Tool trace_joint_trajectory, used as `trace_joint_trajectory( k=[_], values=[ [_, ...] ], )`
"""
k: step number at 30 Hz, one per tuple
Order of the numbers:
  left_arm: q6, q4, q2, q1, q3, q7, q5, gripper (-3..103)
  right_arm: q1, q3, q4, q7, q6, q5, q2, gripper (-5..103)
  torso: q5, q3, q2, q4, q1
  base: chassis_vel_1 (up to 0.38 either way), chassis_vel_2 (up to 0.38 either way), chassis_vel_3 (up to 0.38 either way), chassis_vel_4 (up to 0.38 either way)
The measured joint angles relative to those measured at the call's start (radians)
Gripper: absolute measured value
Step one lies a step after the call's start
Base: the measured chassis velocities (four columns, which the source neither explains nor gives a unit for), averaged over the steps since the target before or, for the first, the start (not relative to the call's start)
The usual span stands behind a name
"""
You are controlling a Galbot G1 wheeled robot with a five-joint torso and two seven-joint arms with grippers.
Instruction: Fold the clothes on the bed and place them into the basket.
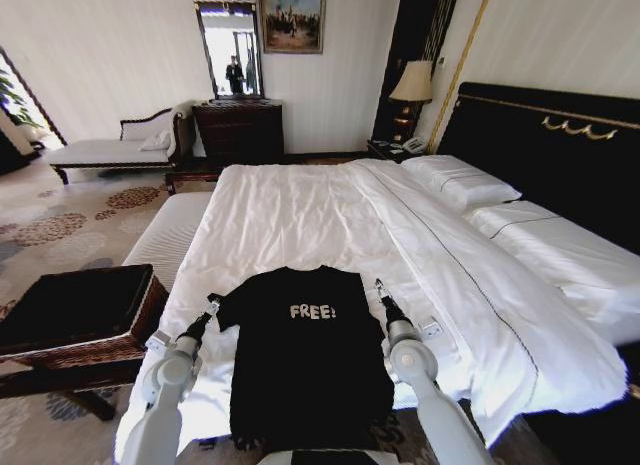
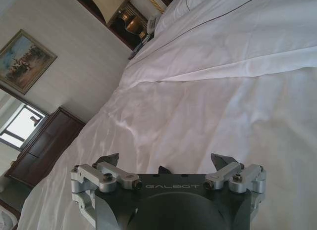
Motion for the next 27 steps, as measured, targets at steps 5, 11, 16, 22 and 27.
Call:
trace_joint_trajectory(
  k=[5, 11, 16, 22, 27],
  values=[
    [-0.002, 0.065, 0.007, -0.046, 0.002, 0.000, 0.011, 101, 0.000, -0.001, 0.000, 0.000, 0.000, -0.002, 0.000, 100, -0.0001, 0.000, 0.000, -0.0003, 0.000, 0.000, 0.000, 0.000, 0.000],
    [-0.024, 0.083, -0.021, -0.048, 0.001, 0.024, 0.033, 85, -0.005, -0.005, -0.002, 0.004, 0.000, -0.001, 0.001, 100, -0.0002, 0.000, 0.000, 0.0000, 0.000, 0.000, 0.000, 0.000, 0.000],
    [-0.034, 0.088, -0.033, -0.051, 0.002, 0.027, 0.043, 70, -0.009, -0.006, -0.002, 0.008, -0.001, -0.002, 0.006, 100, -0.0001, 0.000, 0.000, -0.0001, 0.000, 0.000, 0.000, 0.000, 0.000],
    [-0.036, 0.091, -0.041, -0.054, 0.002, 0.035, 0.066, 47, -0.009, -0.008, -0.003, 0.011, -0.001, -0.003, 0.008, 100, -0.0001, 0.000, 0.000, -0.0001, 0.000, 0.000, 0.000, 0.000, 0.000],
    [-0.036, 0.094, -0.050, -0.050, 0.001, 0.044, 0.080, 32, -0.011, -0.007, -0.003, 0.016, -0.001, -0.003, 0.004, 100, -0.0001, 0.000, 0.000, 0.0000, 0.000, 0.000, 0.000, 0.000, 0.000]
  ],
)
